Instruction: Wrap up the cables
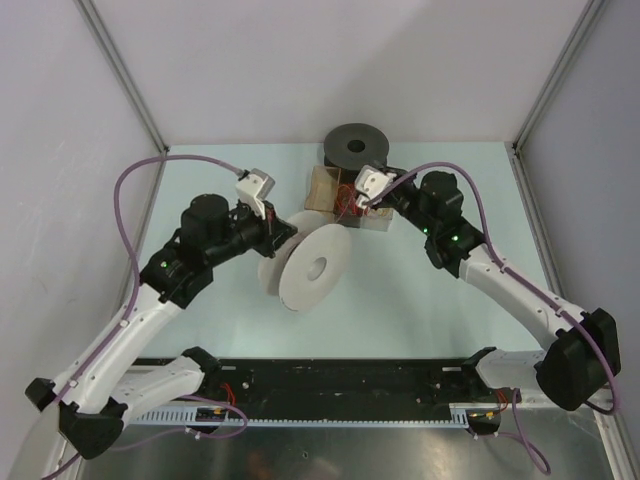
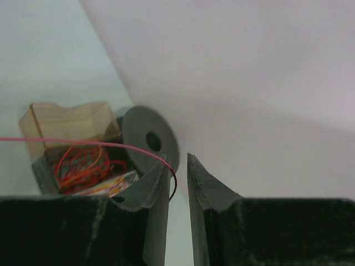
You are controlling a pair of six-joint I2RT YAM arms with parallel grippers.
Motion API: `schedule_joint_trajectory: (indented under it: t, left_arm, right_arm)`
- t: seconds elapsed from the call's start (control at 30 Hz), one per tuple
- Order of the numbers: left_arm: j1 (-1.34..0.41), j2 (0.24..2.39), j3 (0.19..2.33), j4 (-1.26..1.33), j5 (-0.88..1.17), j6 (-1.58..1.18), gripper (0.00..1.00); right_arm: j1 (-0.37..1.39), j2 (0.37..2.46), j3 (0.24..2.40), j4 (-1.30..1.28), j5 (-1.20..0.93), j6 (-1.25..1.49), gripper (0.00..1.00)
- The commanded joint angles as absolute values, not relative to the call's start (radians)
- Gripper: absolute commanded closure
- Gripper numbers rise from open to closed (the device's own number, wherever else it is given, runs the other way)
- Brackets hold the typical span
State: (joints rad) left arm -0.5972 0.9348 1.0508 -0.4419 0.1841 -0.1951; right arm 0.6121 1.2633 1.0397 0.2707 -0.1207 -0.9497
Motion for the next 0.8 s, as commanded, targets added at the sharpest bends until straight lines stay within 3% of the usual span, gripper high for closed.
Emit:
schedule_joint_trajectory:
  t: [0.0,0.23,0.3,0.37,0.43,0.5,0.77]
  left_arm:
    - [-0.558,0.918,1.195,-0.358,0.351,-0.279,1.0]
    - [-0.433,0.98,1.332,-0.316,0.408,-0.492,1.0]
    - [-0.405,0.995,1.355,-0.304,0.404,-0.536,1.0]
    - [-0.389,1.008,1.372,-0.293,0.396,-0.564,1.0]
    - [-0.383,1.019,1.391,-0.286,0.383,-0.575,1.0]
    - [-0.38,1.026,1.405,-0.283,0.363,-0.583,1.0]
    - [-0.378,1.022,1.409,-0.273,0.292,-0.623,1.0]
  right_arm:
    - [0.535,1.246,1.078,0.086,-0.23,-0.807,0.77]
    - [0.51,1.217,1.051,-0.14,-0.436,-0.711,0.78]
    - [0.52,1.203,1.039,-0.167,-0.461,-0.681,0.75]
    - [0.53,1.189,1.028,-0.18,-0.479,-0.643,0.61]
    - [0.54,1.173,1.022,-0.182,-0.489,-0.602,0.38]
    - [0.547,1.162,1.017,-0.173,-0.487,-0.56,0.23]
    - [0.551,1.176,1.001,-0.14,-0.455,-0.389,0.08]
